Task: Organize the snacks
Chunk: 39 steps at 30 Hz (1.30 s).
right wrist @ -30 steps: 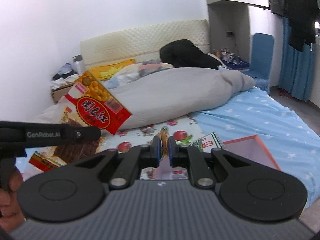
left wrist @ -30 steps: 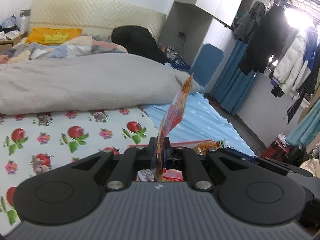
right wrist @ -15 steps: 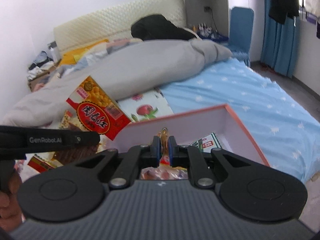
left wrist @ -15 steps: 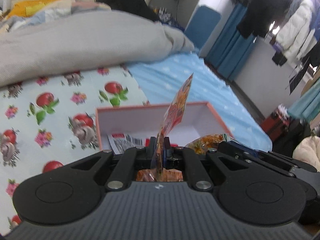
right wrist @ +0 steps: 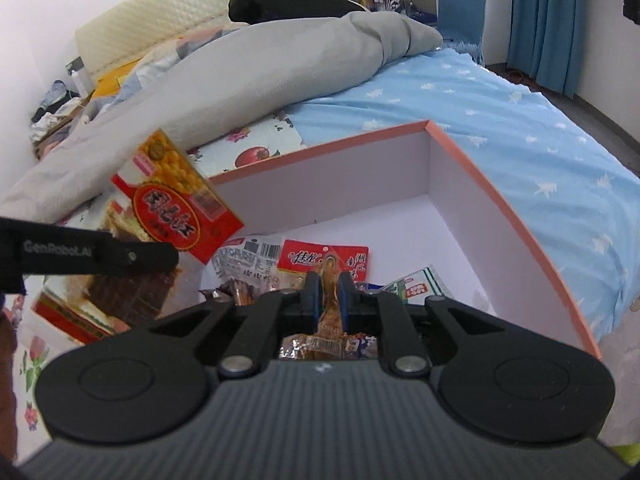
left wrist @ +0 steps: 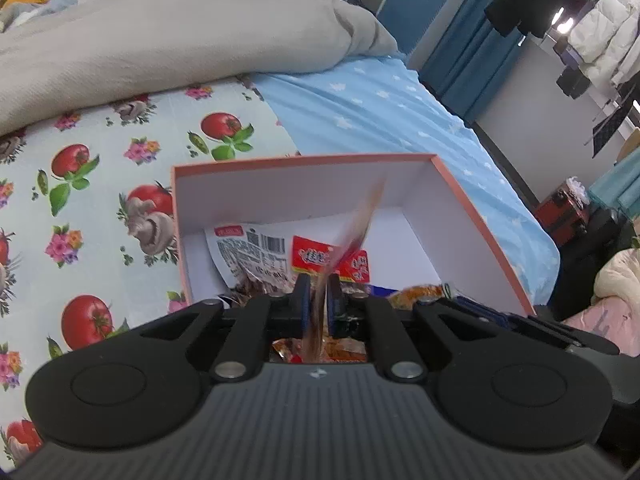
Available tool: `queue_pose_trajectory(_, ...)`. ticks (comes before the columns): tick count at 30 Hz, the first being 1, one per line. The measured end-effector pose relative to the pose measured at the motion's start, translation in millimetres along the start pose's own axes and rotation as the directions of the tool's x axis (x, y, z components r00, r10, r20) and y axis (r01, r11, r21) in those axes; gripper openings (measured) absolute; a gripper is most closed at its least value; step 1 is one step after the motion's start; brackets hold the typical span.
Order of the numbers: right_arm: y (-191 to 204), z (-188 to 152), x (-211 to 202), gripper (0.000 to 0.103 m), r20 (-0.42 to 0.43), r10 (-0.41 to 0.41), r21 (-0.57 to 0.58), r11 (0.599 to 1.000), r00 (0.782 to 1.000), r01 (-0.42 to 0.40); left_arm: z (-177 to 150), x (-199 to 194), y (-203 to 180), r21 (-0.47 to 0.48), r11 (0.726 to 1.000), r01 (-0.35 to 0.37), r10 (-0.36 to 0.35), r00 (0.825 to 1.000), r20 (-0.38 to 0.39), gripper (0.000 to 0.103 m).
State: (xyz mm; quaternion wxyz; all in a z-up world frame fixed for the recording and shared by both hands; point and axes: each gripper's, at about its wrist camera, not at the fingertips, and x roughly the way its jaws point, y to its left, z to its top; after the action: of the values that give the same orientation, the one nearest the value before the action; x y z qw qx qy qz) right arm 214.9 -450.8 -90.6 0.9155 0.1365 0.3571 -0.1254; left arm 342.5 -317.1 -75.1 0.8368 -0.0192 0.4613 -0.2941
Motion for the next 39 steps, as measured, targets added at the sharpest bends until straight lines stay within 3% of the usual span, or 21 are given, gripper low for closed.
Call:
queue_pose_trajectory(2, -1, 1, -3, 0.03, 0.002, -0.004, 0.015, 1.0, 1.0, 0.004, 3, -5, 0, 0.007, 1.0, -0.015, 0.015, 1.0, 0.006, 0.042)
queue_pose_trajectory(3, -3, 2, -5, 0.04, 0.005, -0.008, 0.028, 1.0, 1.0, 0.008, 6, -12, 1, 0.0, 1.0, -0.014, 0.014, 1.0, 0.021, 0.05)
queue_pose_trajectory(4, -5, 3, -8, 0.041, 0.009, -0.011, 0.042, 0.999, 1.0, 0.011, 8, -20, 1, -0.002, 1.0, -0.013, 0.013, 0.999, 0.04, 0.062)
queue_pose_trajectory(5, -6, 4, -12, 0.042, 0.009, -0.012, 0.053, 0.999, 1.0, 0.012, 11, -30, -1, 0.006, 1.0, -0.018, 0.018, 0.998, 0.064, 0.064)
queue_pose_trajectory(7, -6, 8, -19, 0.049, 0.018, -0.022, 0.058, 0.998, 1.0, 0.021, 17, -45, -5, 0.038, 0.999, -0.037, 0.033, 0.995, 0.099, 0.064)
queue_pose_trajectory(14, 4, 28, -67, 0.049, 0.123, -0.003, 0.028, 1.0, 0.992, -0.001, 24, -104, -18, 0.107, 0.993, -0.045, 0.023, 0.98, 0.198, 0.064)
queue_pose_trajectory(23, 30, 45, -151, 0.049, 0.289, 0.042, -0.024, 0.999, 0.956, -0.037, 11, -187, -32, 0.151, 0.984, -0.094, 0.037, 0.939, 0.341, 0.064)
queue_pose_trajectory(32, 43, 20, -201, 0.049, 0.347, 0.029, -0.039, 0.999, 0.937, -0.016, -32, -250, -33, 0.141, 0.985, -0.102, 0.035, 0.91, 0.412, 0.064)
queue_pose_trajectory(39, 43, -16, -213, 0.049, 0.333, 0.024, -0.023, 1.0, 0.942, -0.017, -78, -267, -29, 0.141, 0.985, -0.099, 0.035, 0.915, 0.401, 0.064)
